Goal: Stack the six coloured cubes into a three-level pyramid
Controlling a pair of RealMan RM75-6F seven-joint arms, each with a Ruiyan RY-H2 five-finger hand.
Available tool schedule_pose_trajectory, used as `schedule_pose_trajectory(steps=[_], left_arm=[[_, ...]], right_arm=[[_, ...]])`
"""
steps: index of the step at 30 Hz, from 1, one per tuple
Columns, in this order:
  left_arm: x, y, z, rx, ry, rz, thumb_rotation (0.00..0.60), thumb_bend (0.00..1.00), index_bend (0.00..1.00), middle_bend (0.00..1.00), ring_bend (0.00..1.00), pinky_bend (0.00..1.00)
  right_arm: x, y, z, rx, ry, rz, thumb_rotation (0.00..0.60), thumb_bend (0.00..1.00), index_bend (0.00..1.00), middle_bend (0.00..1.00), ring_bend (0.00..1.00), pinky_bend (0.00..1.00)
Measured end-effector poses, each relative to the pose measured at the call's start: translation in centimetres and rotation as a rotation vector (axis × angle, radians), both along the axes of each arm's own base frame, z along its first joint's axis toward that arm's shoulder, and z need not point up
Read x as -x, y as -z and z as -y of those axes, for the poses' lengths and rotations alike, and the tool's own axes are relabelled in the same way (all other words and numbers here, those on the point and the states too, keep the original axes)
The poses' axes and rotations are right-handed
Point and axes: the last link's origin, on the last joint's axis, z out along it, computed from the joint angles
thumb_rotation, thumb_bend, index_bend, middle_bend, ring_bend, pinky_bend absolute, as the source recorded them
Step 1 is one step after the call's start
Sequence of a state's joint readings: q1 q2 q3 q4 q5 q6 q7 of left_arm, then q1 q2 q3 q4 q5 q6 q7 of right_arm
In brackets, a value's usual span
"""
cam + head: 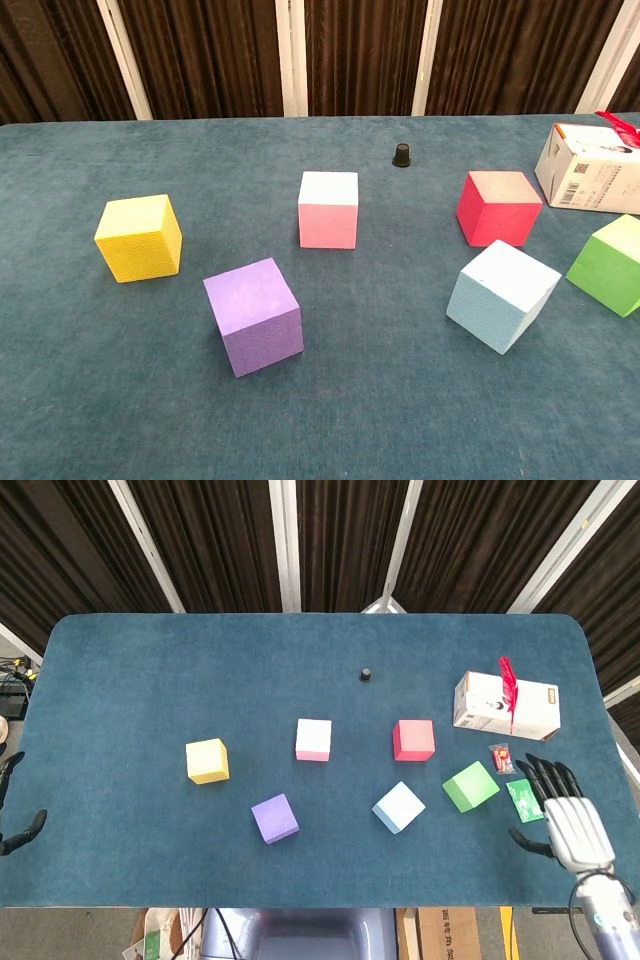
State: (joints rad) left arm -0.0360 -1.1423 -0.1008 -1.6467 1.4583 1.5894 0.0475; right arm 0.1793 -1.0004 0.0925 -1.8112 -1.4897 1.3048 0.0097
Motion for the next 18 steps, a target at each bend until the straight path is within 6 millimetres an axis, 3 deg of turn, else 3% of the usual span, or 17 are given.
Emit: schedule_pose_trajectory(steps=[12,18], left_arm=[[0.1,0.6,-0.2,0.014,-0.007,-0.018,0.600,0.36,0.12,0.00,0.00,0.00],[0.1,0.6,-0.3,0.012,-0.010,-0.017,0.600,0.36,0.12,0.00,0.00,0.00]], right_arm=[[-6.6,1.9,7.0,-0.156,0.092,0.119,0.600,0.24,0.04,0.02,0.00,0.00],[-9.7,4.5,10.3,-0.204,0.131,0.107,0.600,0.24,0.04,0.02,0.00,0.00]])
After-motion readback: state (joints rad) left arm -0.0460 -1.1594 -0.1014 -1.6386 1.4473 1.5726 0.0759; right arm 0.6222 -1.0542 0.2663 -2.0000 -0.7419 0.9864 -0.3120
